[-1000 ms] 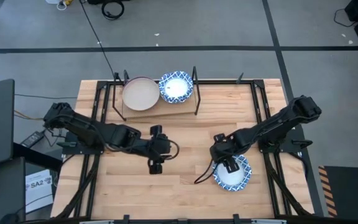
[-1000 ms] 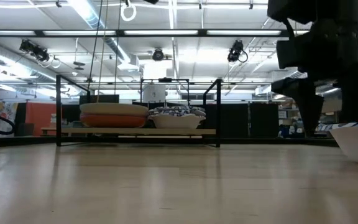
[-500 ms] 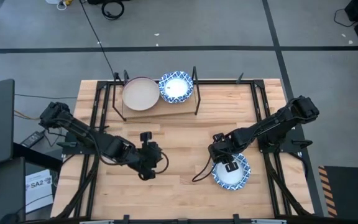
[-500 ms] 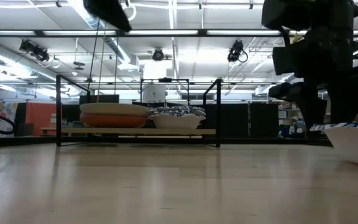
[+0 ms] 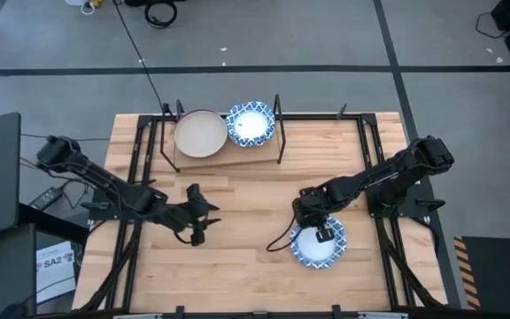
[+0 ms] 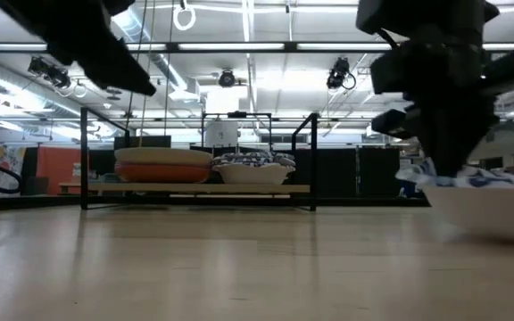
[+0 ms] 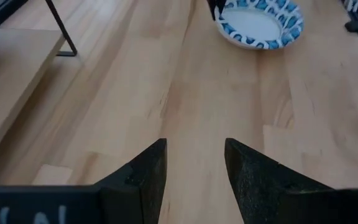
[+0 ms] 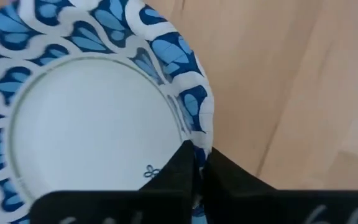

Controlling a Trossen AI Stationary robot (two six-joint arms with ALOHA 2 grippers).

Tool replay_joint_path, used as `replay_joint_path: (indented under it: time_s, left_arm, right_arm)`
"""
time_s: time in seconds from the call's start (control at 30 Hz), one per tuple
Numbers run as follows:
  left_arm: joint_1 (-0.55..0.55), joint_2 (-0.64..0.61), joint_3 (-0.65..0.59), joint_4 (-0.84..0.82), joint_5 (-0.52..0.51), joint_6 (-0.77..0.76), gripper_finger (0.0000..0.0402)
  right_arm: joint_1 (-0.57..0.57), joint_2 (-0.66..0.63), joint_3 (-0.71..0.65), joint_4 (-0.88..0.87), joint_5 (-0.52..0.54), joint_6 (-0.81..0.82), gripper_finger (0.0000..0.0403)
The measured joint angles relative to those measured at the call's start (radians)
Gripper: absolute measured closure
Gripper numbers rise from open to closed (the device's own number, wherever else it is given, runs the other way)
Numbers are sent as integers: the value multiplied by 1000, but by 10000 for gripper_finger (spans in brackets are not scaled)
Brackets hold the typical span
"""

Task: Place and stack plates onto a shelf
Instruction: Stack the white bowl on top of the white bowl on the shelf

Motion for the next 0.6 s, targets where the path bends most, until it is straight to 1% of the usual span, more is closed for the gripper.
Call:
replay_joint_path:
  time_s: [0.1, 0.27, 0.4, 0.6]
  left_arm:
    - [0, -34, -87, 95, -1, -1, 233]
    - [0, -51, -198, 273, -1, 33, 233]
    - [5, -51, -269, 431, -2, 82, 233]
    - [22, -50, -354, 649, -1, 170, 233]
  right_arm:
    - [-16, 0, 29, -2, 3, 0, 395]
    - [-49, 0, 89, -1, -3, 0, 393]
    - [-85, 0, 154, -3, -31, 0, 393]
    - [-154, 0, 288, -2, -35, 0, 393]
